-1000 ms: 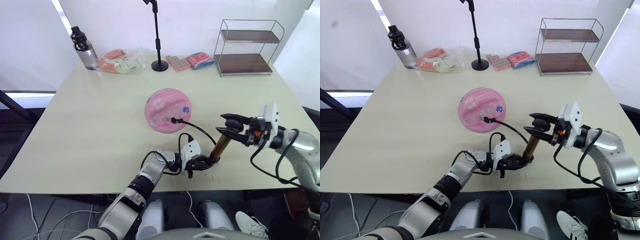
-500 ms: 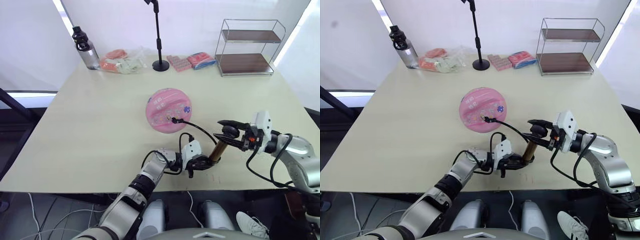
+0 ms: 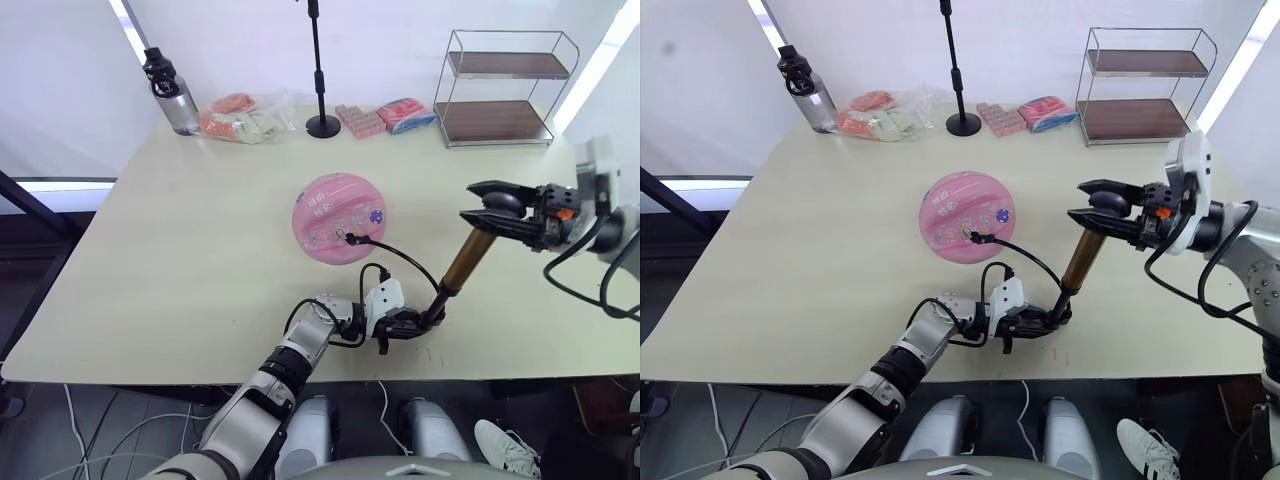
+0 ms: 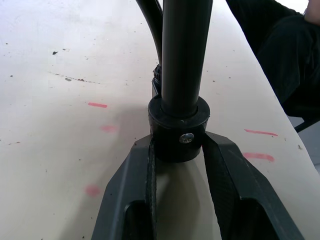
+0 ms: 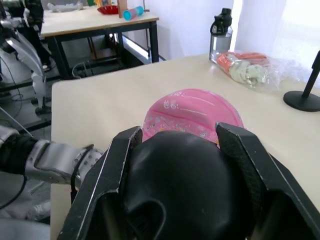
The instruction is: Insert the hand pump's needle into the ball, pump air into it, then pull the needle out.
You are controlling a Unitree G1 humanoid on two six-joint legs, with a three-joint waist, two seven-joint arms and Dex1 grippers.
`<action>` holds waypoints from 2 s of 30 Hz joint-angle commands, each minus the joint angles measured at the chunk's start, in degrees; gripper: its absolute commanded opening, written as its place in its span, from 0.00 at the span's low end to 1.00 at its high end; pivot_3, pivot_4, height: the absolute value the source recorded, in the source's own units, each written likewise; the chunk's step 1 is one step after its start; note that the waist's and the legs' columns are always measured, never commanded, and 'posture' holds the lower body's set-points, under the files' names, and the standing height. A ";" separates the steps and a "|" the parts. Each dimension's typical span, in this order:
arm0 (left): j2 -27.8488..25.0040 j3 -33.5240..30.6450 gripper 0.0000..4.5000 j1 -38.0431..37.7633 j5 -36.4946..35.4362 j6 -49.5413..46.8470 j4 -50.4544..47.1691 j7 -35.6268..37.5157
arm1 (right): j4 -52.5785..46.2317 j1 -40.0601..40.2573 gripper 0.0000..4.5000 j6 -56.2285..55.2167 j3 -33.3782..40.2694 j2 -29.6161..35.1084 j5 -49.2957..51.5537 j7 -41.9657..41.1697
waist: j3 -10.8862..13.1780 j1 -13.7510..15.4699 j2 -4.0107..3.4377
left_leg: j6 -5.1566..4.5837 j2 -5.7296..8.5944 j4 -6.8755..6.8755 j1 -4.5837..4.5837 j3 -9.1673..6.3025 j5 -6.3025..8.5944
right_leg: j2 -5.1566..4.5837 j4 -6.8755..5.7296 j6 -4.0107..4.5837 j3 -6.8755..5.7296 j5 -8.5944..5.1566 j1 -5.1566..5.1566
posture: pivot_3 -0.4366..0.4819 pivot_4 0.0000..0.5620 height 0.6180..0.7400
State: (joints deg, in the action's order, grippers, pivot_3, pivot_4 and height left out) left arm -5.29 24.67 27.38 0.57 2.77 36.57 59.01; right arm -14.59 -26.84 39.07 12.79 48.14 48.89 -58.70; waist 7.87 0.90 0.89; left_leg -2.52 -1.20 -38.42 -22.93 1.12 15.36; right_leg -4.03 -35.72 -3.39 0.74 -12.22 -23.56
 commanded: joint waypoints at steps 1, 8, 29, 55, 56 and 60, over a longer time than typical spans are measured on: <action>-1.37 1.63 0.21 -2.04 3.10 -2.37 4.84 -0.70 | -0.03 -6.44 0.41 3.13 6.13 3.35 6.53 -0.53 | 0.09 0.02 -0.06 | 0.00 0.00 0.00 0.00 0.00 0.00 | 0.00 0.00 0.00 0.00 0.00 0.00 | 0.48 0.27 1.00; -1.57 1.62 0.21 -1.79 3.16 -2.06 5.19 -0.83 | 0.94 -12.10 0.41 6.55 7.17 5.23 9.01 -0.10 | 0.59 -0.04 -0.11 | 0.00 -0.01 0.00 -0.12 0.02 0.00 | -0.01 0.00 0.00 0.02 0.00 -0.12 | 0.48 0.27 1.00; -1.51 1.41 0.21 -1.28 3.11 -1.85 5.72 -1.01 | -3.29 12.52 0.40 -12.53 -6.14 -4.90 -10.80 -2.68 | 0.13 -0.21 0.36 | 0.00 -0.01 -0.04 0.18 -0.14 0.00 | 0.24 -0.07 -0.02 -0.11 -0.01 0.15 | 0.48 0.27 1.00; 0.10 0.72 0.21 -0.32 4.76 3.00 10.88 -5.45 | -2.36 20.37 0.40 -25.85 -7.80 -8.67 -14.74 -3.75 | -0.70 0.11 0.48 | 0.00 -0.06 -0.01 0.35 -0.15 0.00 | 0.15 -0.05 0.02 -0.04 -0.02 0.31 | 0.48 0.27 1.00; 0.17 0.65 0.21 -0.26 4.72 3.21 11.18 -5.45 | -3.12 19.90 0.40 -24.93 -7.10 -8.06 -13.86 -3.59 | -0.68 0.14 0.46 | 0.00 -0.04 -0.01 0.31 -0.15 0.00 | 0.08 -0.03 0.02 -0.06 -0.02 0.29 | 0.48 0.27 1.00; 0.24 0.61 0.21 -0.06 4.78 3.78 12.09 -5.26 | -6.52 16.17 0.40 -19.10 -2.73 -4.70 -8.29 -2.76 | -0.52 0.22 0.28 | 0.00 0.07 -0.03 0.16 -0.08 0.00 | -0.05 0.04 -0.02 -0.06 -0.02 0.23 | 0.48 0.27 1.00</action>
State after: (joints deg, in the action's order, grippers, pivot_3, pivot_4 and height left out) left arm -3.62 24.74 28.97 2.15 8.87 42.44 56.00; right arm -16.51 -8.88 17.63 6.60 42.45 34.35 -60.12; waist 7.36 1.12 1.17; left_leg -2.52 -1.12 -38.45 -22.77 1.04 15.36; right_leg -4.10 -35.67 -3.42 0.68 -12.24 -23.34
